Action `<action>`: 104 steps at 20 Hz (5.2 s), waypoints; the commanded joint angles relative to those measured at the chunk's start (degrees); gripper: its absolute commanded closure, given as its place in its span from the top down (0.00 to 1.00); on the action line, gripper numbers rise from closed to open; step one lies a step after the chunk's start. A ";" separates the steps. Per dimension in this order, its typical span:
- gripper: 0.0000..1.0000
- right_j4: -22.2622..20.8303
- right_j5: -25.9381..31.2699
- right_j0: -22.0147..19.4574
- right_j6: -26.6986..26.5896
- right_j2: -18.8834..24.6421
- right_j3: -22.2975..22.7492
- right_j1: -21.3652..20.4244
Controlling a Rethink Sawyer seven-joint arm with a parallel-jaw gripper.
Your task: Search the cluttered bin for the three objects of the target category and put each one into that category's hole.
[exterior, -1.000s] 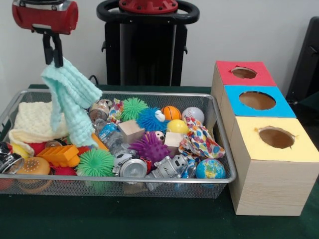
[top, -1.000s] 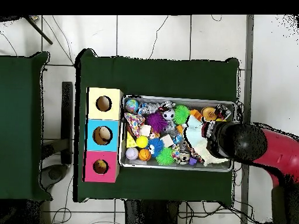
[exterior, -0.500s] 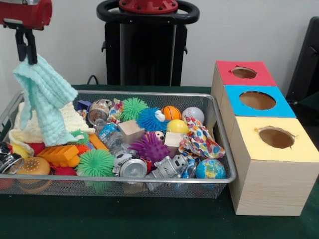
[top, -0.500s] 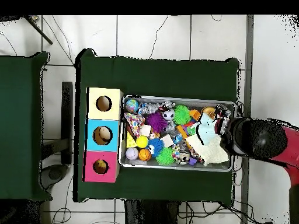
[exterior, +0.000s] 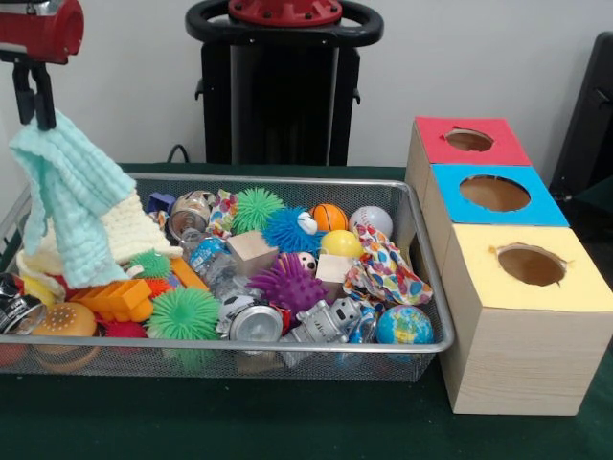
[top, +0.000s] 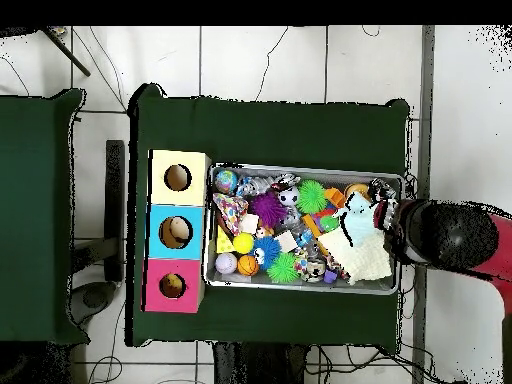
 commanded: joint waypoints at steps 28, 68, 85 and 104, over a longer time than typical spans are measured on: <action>0.00 -6.54 0.75 -3.03 -15.13 6.63 3.65 3.32; 0.00 -4.00 14.49 -0.09 -15.37 9.82 -7.43 4.18; 0.00 -4.42 13.05 -0.86 -15.01 10.24 -6.50 4.82; 1.00 -6.30 10.86 -0.10 -13.45 9.33 -6.05 4.14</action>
